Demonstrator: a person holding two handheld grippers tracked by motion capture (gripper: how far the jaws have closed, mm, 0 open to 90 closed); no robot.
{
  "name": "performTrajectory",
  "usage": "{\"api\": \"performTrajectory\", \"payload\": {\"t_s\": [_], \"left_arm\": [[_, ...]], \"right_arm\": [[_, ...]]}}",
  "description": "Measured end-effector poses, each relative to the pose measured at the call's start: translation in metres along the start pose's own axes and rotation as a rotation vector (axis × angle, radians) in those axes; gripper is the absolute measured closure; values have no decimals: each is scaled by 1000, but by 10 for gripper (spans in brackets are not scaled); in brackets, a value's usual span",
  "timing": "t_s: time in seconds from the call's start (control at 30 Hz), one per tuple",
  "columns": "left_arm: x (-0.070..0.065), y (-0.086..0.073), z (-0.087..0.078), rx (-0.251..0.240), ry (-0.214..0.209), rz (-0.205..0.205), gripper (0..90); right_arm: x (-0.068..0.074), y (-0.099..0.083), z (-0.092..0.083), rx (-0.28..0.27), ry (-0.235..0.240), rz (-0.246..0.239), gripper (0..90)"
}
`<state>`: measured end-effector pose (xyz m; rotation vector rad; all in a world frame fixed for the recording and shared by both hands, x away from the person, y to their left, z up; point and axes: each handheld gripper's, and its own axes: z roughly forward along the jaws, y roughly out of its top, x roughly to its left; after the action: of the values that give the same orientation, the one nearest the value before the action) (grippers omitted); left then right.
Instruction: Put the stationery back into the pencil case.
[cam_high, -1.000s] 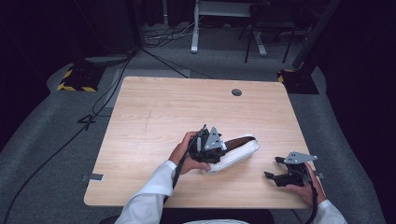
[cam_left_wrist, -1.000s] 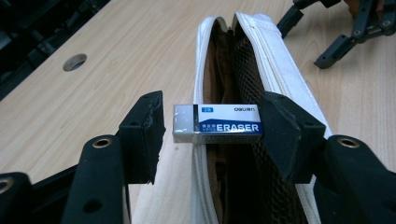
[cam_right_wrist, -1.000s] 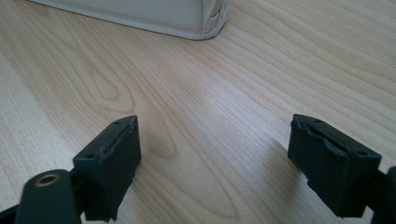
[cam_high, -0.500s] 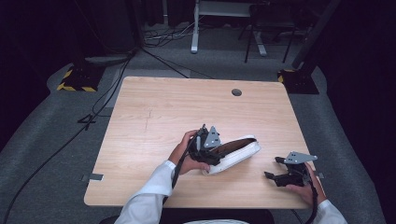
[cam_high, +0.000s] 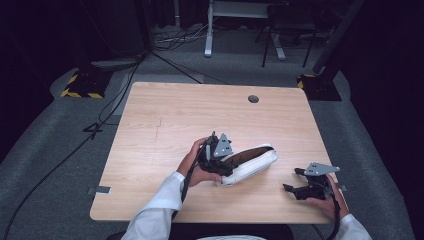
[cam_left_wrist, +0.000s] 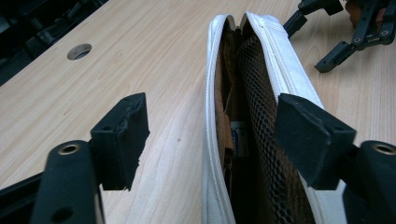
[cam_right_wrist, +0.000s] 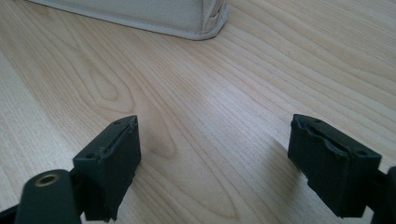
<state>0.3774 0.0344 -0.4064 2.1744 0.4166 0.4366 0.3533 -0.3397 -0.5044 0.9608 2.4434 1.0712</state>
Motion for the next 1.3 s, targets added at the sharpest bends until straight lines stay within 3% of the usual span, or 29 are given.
{"api": "performTrajectory", "payload": {"t_s": [0.67, 1.3], "left_arm": [[5, -9, -23, 7, 40, -8, 255], [13, -36, -50, 58, 106, -36, 242]], "right_arm": [[0, 0, 0, 0, 0, 0, 176], [0, 0, 0, 0, 0, 1, 176]]}}
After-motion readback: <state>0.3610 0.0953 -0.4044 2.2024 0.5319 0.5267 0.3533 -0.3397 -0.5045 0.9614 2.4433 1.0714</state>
